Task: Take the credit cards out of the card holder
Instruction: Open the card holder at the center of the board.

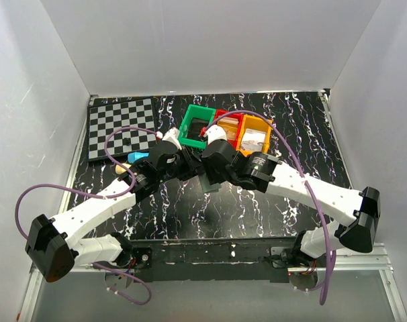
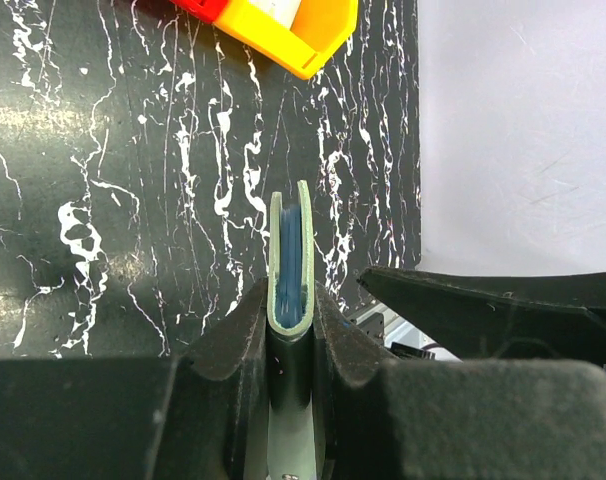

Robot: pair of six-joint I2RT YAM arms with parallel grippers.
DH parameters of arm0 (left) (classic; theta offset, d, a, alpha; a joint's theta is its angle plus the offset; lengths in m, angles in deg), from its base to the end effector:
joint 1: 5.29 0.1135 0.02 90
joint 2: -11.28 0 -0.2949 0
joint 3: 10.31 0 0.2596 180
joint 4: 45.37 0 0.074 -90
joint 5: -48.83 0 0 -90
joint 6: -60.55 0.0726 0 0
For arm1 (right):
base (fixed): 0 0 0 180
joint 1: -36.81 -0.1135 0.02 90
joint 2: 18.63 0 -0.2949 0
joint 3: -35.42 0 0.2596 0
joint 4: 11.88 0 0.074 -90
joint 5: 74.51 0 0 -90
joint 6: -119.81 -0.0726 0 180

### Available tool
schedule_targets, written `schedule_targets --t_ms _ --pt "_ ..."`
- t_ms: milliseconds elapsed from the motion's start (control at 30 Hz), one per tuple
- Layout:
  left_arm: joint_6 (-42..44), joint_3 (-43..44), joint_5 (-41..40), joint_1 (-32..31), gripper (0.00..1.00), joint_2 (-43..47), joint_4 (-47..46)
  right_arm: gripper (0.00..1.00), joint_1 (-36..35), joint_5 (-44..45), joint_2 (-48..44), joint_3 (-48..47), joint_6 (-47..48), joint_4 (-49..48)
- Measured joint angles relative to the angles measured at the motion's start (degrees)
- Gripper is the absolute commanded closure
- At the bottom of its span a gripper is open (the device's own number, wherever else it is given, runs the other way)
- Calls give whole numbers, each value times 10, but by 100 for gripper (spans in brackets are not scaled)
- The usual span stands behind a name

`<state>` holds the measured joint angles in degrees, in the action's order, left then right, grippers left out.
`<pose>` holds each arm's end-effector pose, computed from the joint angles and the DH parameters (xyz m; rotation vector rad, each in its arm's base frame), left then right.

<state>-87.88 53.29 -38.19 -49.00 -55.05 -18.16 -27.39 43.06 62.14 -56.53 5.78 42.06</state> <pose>0.2055 -0.2016 0.2981 -0.2605 2.2865 -1.0723 0.1734 0.2815 0.3610 -0.5384 2.1656 0.2846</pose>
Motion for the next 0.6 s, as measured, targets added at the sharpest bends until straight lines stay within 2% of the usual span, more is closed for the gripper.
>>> schedule_targets --t_ms 200,600 --pt "-5 2 -3 0 100 0 10 52 -1 5 12 -7 -2 1" --pt "-6 2 -11 0 100 0 14 66 -4 20 41 -34 -8 23"
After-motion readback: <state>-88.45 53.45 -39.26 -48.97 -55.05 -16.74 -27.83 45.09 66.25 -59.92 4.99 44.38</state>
